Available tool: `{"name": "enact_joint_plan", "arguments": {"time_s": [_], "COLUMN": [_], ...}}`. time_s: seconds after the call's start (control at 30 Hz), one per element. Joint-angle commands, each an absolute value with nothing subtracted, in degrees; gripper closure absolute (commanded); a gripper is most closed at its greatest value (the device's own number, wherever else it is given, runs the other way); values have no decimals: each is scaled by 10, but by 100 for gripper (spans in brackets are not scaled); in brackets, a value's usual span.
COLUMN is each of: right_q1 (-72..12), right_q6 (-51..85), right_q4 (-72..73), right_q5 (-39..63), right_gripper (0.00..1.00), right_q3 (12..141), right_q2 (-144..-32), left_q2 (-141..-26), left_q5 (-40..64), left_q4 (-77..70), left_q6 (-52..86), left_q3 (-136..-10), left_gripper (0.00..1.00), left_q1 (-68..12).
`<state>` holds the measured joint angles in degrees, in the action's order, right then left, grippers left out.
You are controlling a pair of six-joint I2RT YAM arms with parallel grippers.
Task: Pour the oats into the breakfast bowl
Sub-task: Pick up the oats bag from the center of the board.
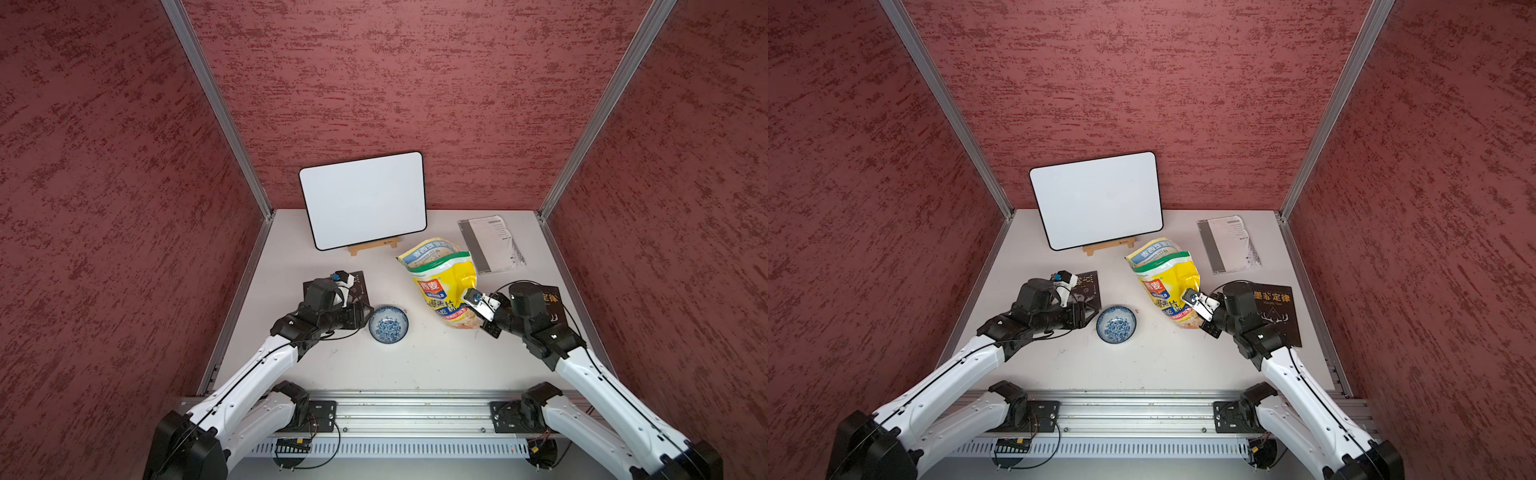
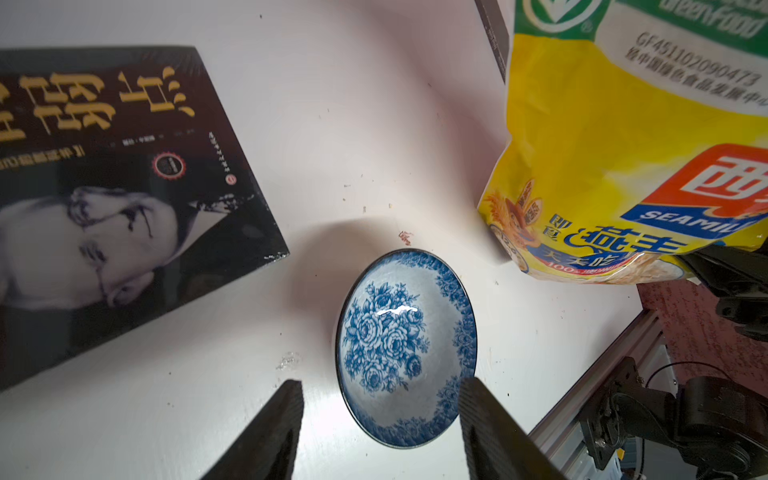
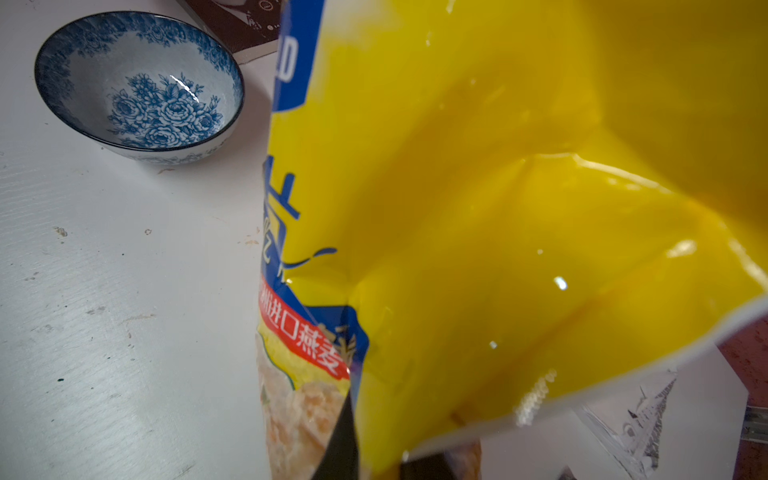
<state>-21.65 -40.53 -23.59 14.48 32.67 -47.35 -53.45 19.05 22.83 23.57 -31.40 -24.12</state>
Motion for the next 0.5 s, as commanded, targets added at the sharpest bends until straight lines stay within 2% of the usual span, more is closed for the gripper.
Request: {"name": "enact_joint_plan", "arguments": {"time_s": [0.0,0.23,0.47], "right_q1": [-215,-215,-216], "right_q6": [-411,-408,-405], "right_q4": [-204,-201,-202], "right_q5": [167,165,159], "right_gripper": [100,100,100], "right_q3": [357,355,359], "right_q2": [-476,-445,-449], "left_q2": [-543,-621,-696], "left_q5": [222,219,184], "left_q4": [222,168,132], "left_q6": [268,271,259], "left_q3": [-289,-291,-309], "left_gripper": [39,45,60], "left_q1": [-247,-272,-277]}}
